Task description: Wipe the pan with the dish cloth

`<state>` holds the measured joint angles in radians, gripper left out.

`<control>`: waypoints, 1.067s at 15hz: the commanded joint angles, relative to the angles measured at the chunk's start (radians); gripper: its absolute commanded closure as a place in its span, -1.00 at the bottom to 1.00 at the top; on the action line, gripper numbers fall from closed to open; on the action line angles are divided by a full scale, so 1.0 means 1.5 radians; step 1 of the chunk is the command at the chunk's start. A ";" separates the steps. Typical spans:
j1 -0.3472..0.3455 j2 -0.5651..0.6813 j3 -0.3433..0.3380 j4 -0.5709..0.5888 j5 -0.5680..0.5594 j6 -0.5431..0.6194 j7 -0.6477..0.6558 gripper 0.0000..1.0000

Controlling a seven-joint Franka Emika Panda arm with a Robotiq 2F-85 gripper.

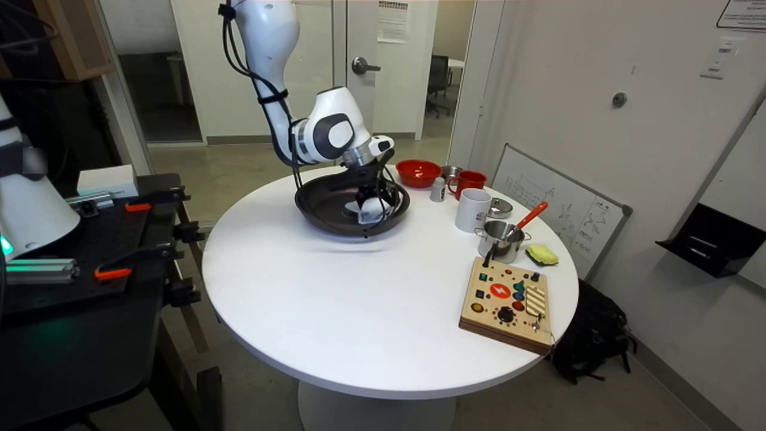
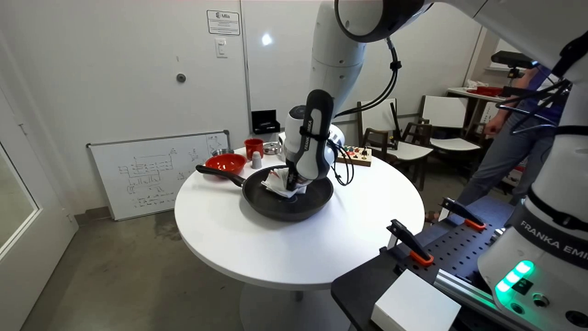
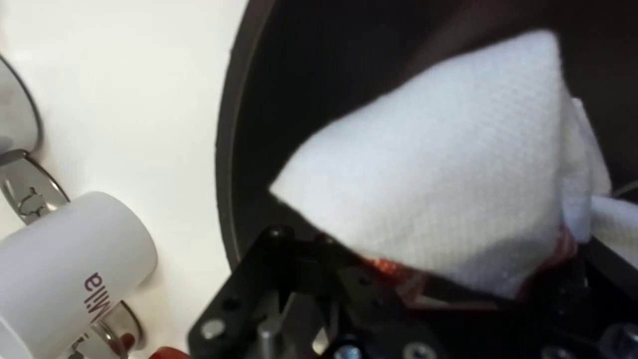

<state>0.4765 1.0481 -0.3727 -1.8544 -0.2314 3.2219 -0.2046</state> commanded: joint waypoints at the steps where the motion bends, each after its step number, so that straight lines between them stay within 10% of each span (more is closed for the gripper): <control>1: 0.040 0.018 -0.052 0.007 0.011 -0.041 0.036 1.00; 7: 0.090 -0.010 -0.107 -0.055 -0.022 -0.108 0.065 1.00; 16: -0.121 -0.135 0.119 -0.072 -0.124 -0.396 -0.058 1.00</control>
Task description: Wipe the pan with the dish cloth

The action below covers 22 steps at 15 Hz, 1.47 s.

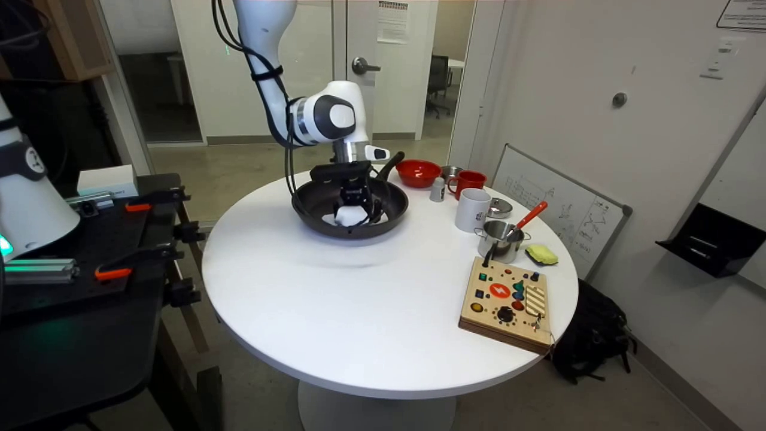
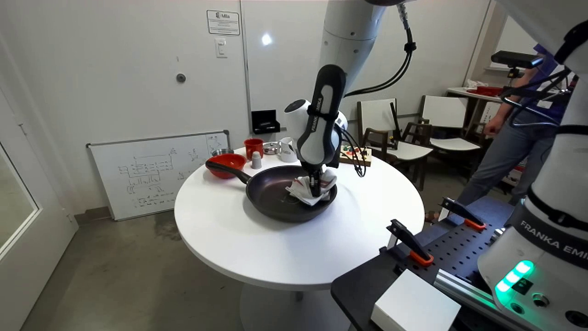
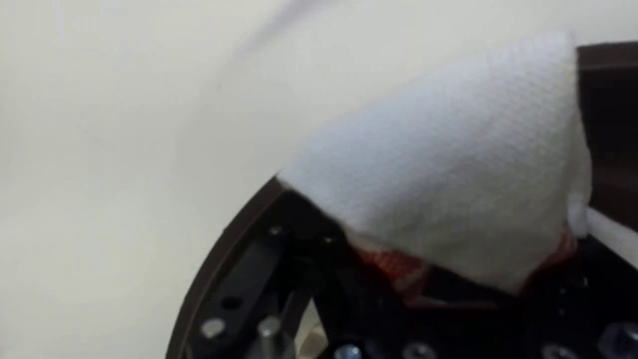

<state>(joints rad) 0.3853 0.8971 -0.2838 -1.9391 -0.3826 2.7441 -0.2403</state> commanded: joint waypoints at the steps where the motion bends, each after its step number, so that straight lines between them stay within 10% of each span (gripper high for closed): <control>1: -0.082 -0.040 0.082 -0.015 -0.025 -0.098 -0.047 1.00; 11: -0.291 -0.092 0.302 -0.077 0.018 -0.132 -0.315 1.00; 22: -0.284 -0.064 0.353 -0.157 0.014 0.090 -0.398 1.00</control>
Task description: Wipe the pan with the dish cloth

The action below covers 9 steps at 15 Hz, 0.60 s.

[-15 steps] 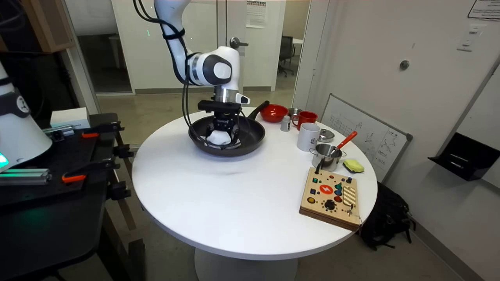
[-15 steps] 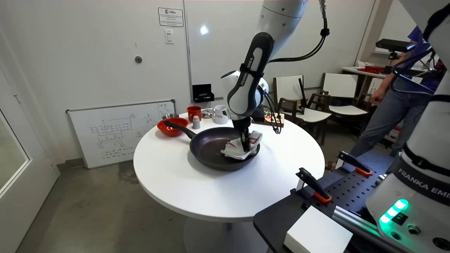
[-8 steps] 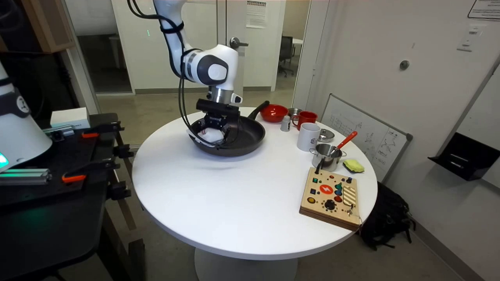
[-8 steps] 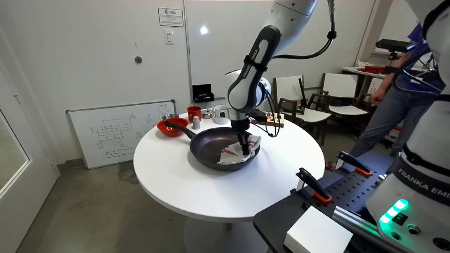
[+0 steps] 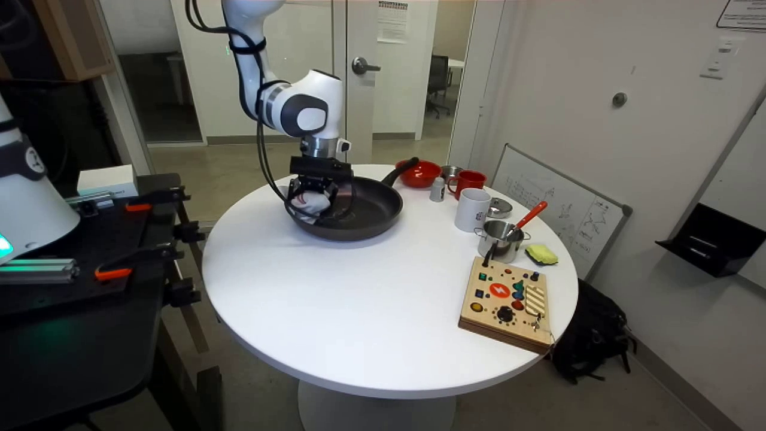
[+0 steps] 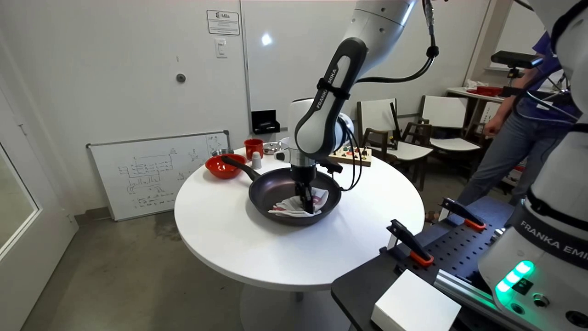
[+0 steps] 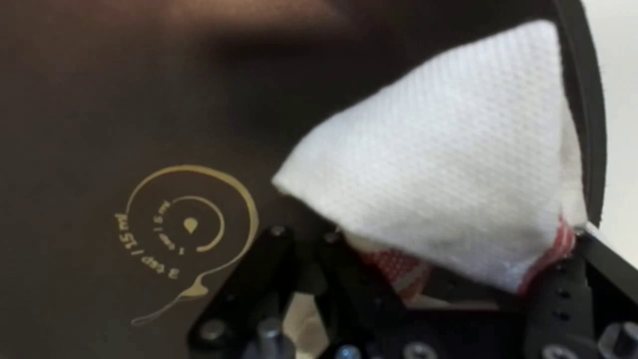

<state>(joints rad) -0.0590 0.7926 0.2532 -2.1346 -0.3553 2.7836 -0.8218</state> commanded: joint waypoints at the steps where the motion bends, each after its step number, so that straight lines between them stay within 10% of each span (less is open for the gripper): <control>1: 0.019 0.006 -0.010 -0.033 -0.006 0.085 -0.001 1.00; 9: 0.161 0.023 -0.166 -0.033 -0.014 0.296 0.132 1.00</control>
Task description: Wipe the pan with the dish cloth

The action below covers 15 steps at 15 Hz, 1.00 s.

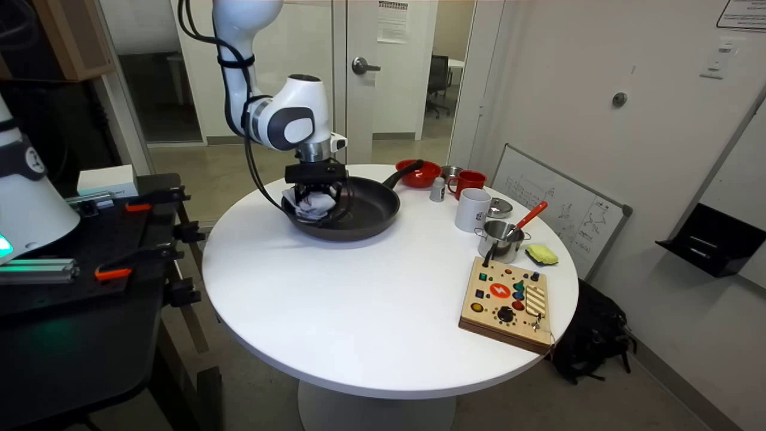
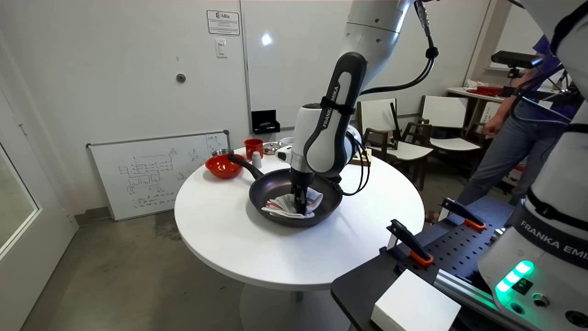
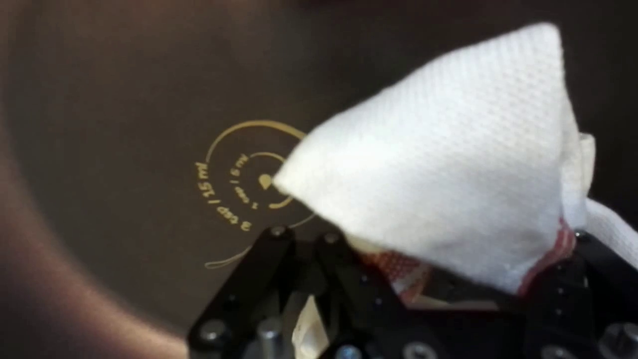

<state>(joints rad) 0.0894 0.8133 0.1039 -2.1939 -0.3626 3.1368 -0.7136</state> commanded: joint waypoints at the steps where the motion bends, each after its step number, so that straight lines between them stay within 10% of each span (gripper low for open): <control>1: 0.081 0.006 -0.085 0.003 -0.007 0.072 0.076 1.00; 9: 0.014 0.010 0.004 -0.011 -0.037 0.073 0.101 1.00; 15: 0.213 0.056 -0.169 0.006 0.057 0.247 0.200 1.00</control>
<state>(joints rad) 0.2533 0.8480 -0.0272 -2.2038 -0.3631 3.3880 -0.4796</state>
